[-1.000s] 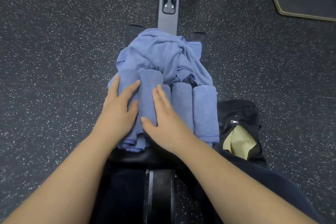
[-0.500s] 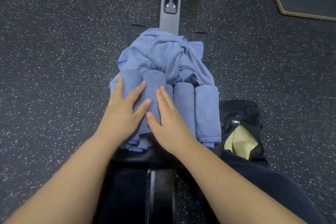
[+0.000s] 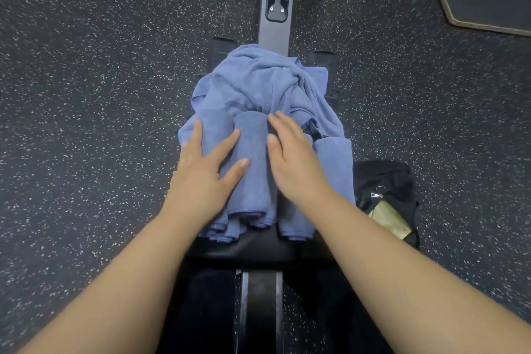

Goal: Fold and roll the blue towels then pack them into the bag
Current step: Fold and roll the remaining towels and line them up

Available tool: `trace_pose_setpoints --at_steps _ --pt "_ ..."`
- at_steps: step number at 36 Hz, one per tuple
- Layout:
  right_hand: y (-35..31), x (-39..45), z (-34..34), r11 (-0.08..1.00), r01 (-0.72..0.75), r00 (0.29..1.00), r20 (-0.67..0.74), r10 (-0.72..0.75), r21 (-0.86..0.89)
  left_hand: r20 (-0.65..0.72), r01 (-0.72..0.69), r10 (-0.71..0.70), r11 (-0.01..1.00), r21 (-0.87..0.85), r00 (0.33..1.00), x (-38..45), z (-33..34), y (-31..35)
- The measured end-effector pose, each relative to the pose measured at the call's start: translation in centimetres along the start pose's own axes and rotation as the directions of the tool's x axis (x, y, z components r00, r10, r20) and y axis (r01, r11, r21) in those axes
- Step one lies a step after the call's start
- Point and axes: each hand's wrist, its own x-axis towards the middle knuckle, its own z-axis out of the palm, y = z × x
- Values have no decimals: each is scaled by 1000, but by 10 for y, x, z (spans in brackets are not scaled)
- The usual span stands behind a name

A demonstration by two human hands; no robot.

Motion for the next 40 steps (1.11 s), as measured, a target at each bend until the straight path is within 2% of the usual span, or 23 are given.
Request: trace_pose_setpoints --at_steps 8,13,19,24,27,40 --pt "16 37 -7 949 -38 996 63 60 -313 -7 12 -12 999 34 1000 1 3 1" --pt "18 42 -11 911 24 994 111 24 -411 -19 -4 5 996 84 1000 2 6 -1" --pt "16 35 -15 945 97 993 88 -73 -314 -12 11 -10 997 81 1000 0 4 3" --pt "-2 27 -28 980 115 993 60 -106 -163 -45 -80 87 987 140 995 -1 7 2" --pt "-11 28 -37 987 132 991 4 -132 -92 -51 -93 100 987 128 994 -2 7 2" --pt "-41 27 -77 962 267 958 -89 -271 -54 -64 -62 70 989 132 995 -7 6 5"
